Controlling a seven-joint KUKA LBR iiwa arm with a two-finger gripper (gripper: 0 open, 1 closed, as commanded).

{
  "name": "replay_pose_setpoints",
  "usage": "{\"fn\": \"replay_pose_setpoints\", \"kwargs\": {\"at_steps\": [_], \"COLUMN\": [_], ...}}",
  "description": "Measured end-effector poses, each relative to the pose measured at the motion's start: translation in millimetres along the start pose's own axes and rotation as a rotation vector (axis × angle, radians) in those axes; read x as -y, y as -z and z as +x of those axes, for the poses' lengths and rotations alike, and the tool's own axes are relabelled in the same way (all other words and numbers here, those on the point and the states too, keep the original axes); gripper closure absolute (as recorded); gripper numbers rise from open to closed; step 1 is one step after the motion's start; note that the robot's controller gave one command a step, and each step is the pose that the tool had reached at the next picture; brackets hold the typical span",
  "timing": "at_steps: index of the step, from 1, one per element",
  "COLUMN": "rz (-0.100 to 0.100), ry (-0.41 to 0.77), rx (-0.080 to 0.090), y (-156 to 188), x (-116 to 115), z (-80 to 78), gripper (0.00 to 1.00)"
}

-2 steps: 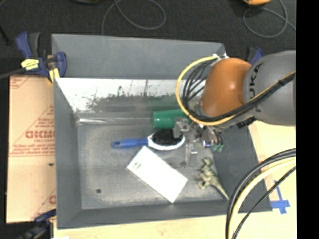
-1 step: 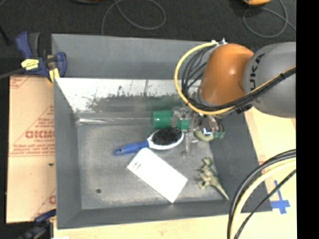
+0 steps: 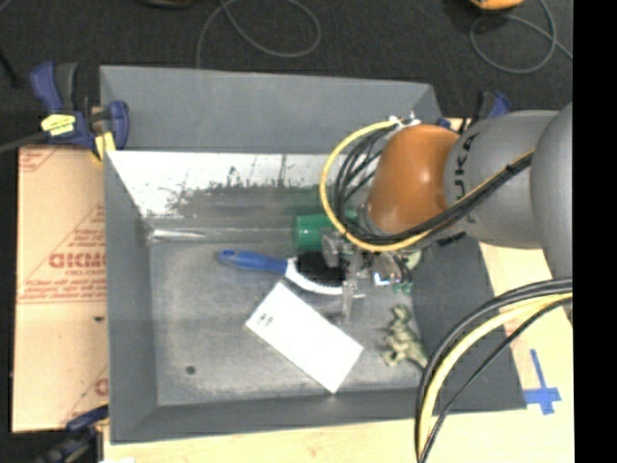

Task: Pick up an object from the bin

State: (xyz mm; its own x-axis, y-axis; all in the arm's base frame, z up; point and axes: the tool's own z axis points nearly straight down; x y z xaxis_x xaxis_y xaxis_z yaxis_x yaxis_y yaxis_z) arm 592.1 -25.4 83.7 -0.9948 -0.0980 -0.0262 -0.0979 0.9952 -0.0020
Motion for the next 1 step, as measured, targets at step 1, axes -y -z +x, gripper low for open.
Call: {"fn": "replay_pose_setpoints", "kwargs": {"at_steps": [1], "rz": [-0.002], "ry": [0.004], "rx": [-0.021], "y": [12.5], "x": [1.6], "z": [5.4], "gripper": [1.0]}}
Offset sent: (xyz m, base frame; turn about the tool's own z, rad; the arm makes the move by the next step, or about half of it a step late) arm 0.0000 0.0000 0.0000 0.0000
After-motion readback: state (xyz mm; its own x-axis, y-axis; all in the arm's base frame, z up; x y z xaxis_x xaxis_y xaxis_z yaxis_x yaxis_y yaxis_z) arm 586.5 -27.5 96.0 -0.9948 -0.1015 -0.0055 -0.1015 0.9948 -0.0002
